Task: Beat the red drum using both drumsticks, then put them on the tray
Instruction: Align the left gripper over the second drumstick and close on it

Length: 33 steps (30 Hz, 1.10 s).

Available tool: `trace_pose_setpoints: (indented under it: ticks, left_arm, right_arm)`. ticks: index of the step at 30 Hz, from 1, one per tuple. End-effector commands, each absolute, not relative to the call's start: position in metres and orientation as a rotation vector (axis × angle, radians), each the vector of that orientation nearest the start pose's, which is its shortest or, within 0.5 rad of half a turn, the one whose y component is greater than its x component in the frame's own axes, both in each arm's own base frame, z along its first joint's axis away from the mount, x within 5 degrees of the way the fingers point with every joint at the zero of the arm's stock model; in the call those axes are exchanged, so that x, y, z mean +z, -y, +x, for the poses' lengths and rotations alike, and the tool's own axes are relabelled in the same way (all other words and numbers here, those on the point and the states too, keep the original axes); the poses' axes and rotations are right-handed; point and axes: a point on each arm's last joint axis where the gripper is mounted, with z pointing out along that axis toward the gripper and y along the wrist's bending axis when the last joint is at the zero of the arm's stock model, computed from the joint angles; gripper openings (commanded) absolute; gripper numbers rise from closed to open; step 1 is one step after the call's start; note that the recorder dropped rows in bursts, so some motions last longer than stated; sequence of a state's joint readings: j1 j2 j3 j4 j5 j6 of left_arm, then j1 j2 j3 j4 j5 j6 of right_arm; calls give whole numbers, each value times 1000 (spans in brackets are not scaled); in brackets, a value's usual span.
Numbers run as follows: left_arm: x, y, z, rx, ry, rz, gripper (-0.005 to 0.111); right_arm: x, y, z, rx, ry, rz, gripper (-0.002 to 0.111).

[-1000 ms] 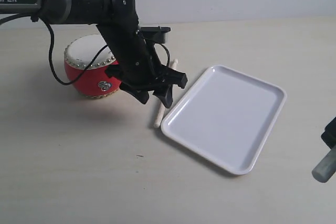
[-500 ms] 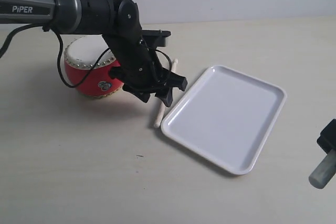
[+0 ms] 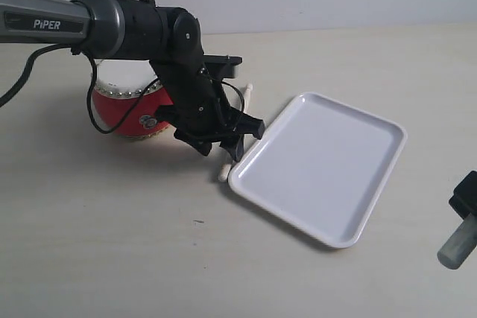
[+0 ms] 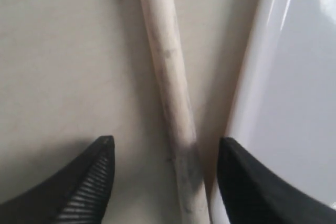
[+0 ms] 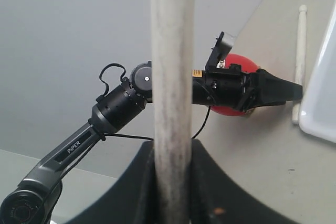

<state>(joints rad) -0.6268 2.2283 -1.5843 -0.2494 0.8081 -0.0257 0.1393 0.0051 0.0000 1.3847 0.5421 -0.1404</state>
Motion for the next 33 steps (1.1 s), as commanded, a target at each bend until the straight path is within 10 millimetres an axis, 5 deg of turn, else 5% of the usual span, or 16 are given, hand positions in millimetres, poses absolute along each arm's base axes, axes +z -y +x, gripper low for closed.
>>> trace_pose_setpoints:
  ticks: [1, 33]
  left_arm:
    - [123, 277, 353, -385, -2914, 657, 56]
    - [105, 276, 346, -383, -3022, 656, 55]
  right_arm:
    - [203, -52, 37, 1418, -1738, 478, 0]
    - [203, -52, 37, 1414, -1740, 476, 0]
